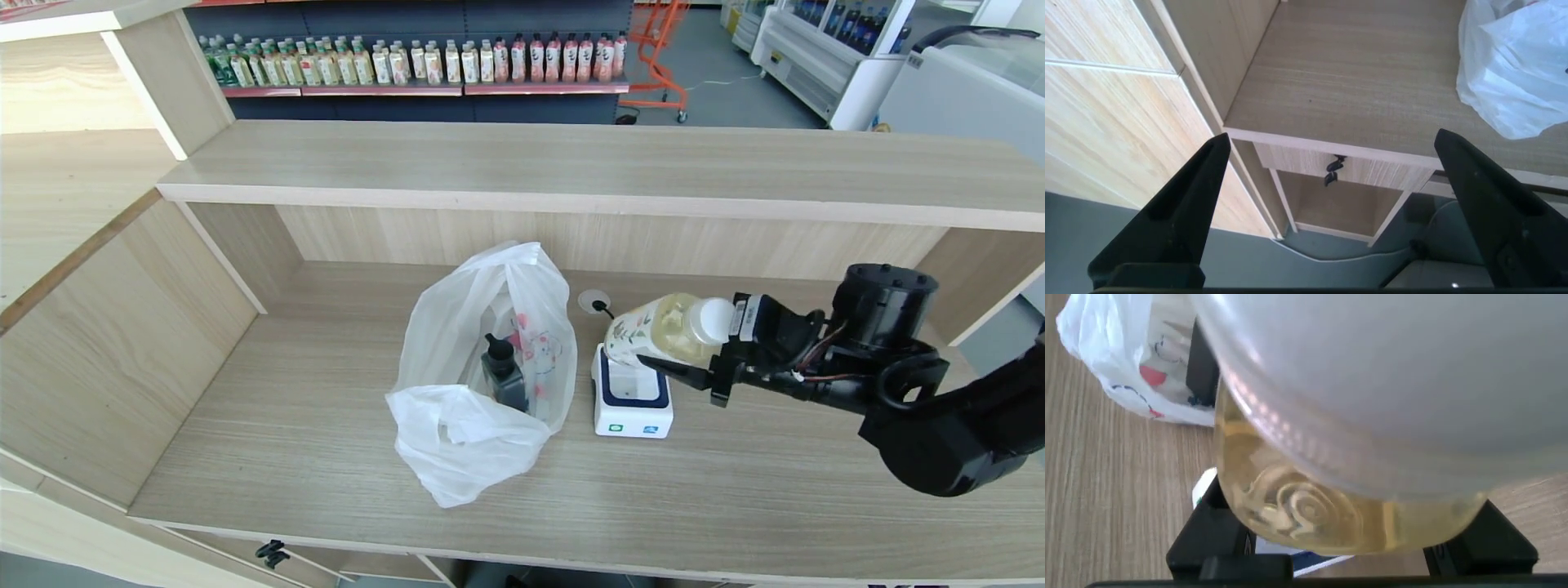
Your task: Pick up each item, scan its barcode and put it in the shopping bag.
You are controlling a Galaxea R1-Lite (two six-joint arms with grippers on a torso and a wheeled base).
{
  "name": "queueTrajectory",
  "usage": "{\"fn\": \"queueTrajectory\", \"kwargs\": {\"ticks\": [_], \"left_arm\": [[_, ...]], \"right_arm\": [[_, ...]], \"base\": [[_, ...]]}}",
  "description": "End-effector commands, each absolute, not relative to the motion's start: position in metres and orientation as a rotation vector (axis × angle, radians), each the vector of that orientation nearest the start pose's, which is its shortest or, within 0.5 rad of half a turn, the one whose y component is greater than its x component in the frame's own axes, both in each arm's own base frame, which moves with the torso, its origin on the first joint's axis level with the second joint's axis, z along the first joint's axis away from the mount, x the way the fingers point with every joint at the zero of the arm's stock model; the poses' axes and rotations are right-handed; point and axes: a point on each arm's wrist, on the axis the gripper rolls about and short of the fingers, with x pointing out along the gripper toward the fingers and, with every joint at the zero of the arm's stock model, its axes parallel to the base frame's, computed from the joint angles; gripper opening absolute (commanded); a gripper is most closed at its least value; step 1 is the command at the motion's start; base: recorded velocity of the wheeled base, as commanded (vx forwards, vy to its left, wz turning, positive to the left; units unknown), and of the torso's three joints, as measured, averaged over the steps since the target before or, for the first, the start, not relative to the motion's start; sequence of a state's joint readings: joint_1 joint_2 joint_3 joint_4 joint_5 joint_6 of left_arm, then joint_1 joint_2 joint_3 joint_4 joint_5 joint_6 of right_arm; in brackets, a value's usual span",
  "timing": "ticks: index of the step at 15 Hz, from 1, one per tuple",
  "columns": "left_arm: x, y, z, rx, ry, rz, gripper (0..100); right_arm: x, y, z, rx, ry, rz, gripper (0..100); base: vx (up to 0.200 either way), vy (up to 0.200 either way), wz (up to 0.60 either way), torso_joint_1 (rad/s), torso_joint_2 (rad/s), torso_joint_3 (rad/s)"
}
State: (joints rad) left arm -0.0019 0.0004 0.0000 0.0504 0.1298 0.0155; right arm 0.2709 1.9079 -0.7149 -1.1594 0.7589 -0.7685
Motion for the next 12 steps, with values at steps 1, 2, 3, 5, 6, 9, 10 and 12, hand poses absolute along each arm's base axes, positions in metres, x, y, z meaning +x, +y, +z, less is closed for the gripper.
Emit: {"fn": "queueTrajectory", "kwargs": {"ticks": [1, 2, 3, 5, 6, 9, 10, 12], "left_arm": [[-0.023, 0.003, 0.07, 0.019, 0.052, 0.128, 100], [-0.023, 0.003, 0.07, 0.019, 0.05, 0.128, 100], [-0.023, 0.003, 0.07, 0.019, 0.052, 0.128, 100], [-0.023, 0.003, 0.07, 0.019, 0.052, 0.128, 100], [-0.023, 0.003, 0.07, 0.019, 0.052, 0.128, 100], [-0.023, 0.003, 0.07, 0.017, 0.051, 0.128, 100], [-0.023, 0.003, 0.07, 0.017, 0.051, 0.128, 100], [-0.023, 0.003, 0.07, 0.017, 0.051, 0.128, 100]], "right_arm": [[0.292, 0.106, 0.19, -0.578, -0.413, 0.924, 0], [0.289, 0.105, 0.195, -0.483, -0.36, 0.878, 0], [0.289, 0.107, 0.198, -0.382, -0.302, 0.816, 0], [0.294, 0.114, 0.198, -0.209, -0.214, 0.705, 0], [0.3, 0.118, 0.193, -0.137, -0.167, 0.664, 0], [0.316, 0.134, 0.187, 0.049, -0.032, 0.636, 0], [0.318, 0.141, 0.185, 0.108, 0.016, 0.635, 0], [0.33, 0.151, 0.178, 0.134, 0.052, 0.627, 0]], "base": [[0.0, 0.0, 0.0, 0.0, 0.0, 0.0], [0.0, 0.0, 0.0, 0.0, 0.0, 0.0], [0.0, 0.0, 0.0, 0.0, 0.0, 0.0], [0.0, 0.2, 0.0, -0.002, 0.0, 0.0], [0.0, 0.2, 0.0, -0.007, -0.01, 0.007], [0.0, 0.0, 0.0, 0.0, 0.0, 0.0], [0.0, 0.0, 0.0, 0.0, 0.0, 0.0], [0.0, 0.0, 0.0, 0.0, 0.0, 0.0]]}}
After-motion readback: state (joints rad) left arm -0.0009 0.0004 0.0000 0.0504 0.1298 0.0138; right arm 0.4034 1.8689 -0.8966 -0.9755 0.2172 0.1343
